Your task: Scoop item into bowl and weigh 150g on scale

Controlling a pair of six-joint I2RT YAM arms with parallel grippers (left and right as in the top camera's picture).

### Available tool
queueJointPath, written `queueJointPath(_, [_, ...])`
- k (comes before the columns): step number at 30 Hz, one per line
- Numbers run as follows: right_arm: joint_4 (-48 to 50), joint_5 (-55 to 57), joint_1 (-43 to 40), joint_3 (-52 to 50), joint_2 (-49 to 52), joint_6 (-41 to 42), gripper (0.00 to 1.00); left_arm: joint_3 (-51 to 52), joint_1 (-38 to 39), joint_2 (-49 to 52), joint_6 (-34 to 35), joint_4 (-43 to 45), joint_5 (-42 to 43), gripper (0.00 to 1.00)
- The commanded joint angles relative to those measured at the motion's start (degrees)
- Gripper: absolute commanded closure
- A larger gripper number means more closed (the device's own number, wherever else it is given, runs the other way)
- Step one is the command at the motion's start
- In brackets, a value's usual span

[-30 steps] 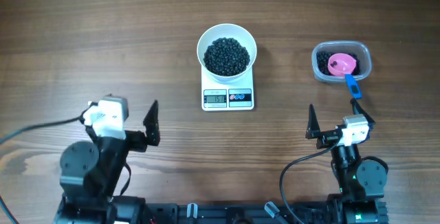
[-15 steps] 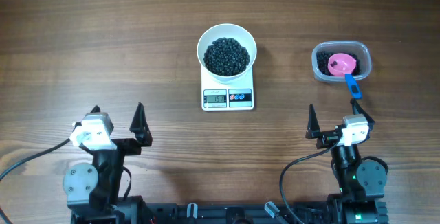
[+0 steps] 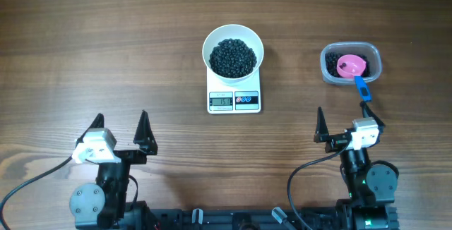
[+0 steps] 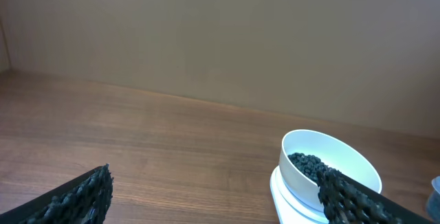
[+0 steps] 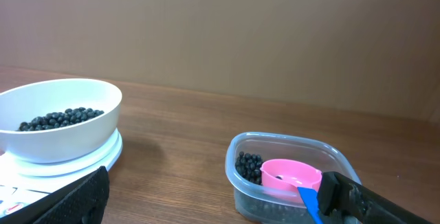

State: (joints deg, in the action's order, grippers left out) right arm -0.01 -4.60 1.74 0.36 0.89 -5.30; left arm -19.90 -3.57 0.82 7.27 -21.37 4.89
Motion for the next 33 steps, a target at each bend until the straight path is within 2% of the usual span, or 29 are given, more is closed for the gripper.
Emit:
queueJointPath(1, [0.1,0.8,0.3,-0.1,-0.7,-0.7,0.0,2.1,-0.5,-0.7,0.7,2.2,0.9,0.0])
queueJointPath(19, [0.1,0.8,0.3,-0.1,-0.7,-0.7,0.0,15.5,-0.5,-0.7,1.0,25.1,0.9,0.0])
queueJointPath(24, [0.1,0.8,0.3,-0.1,-0.7,-0.7,0.0,19.1,-0.5,-0.7,4.2,30.0,0.8,0.0])
queueJointPath(30, [0.1,0.8,0.3,-0.1,-0.7,-0.7,0.0,19.6,-0.5,-0.7,4.3,29.5,0.6,0.0])
queueJointPath(33, [0.1,0.8,0.3,-0.1,-0.7,-0.7,0.0,19.6,-0.5,-0.7,4.3,24.5,0.6,0.0])
